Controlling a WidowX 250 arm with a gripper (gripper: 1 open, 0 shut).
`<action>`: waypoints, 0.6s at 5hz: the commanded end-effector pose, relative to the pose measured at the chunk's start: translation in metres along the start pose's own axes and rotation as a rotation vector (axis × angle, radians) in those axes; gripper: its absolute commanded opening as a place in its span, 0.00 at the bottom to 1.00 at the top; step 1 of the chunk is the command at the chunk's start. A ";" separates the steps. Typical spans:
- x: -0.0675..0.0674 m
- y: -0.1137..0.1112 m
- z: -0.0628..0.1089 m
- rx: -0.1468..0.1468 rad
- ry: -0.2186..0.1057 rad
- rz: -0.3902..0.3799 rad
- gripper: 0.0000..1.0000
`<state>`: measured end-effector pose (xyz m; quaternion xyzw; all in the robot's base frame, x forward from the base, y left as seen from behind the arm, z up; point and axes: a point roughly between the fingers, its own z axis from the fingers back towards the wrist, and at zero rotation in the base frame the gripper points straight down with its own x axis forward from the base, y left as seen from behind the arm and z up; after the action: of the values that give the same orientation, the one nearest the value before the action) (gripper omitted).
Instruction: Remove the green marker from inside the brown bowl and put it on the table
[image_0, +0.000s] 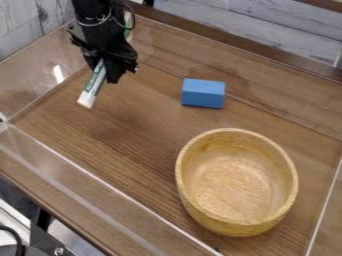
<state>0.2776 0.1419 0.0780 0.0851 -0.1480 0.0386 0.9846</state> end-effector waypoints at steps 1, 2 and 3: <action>0.006 0.006 0.005 0.019 -0.041 0.010 0.00; 0.006 0.005 0.001 0.020 -0.046 0.009 0.00; 0.006 0.005 -0.003 0.020 -0.050 0.008 1.00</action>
<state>0.2800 0.1430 0.0673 0.0871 -0.1562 0.0396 0.9831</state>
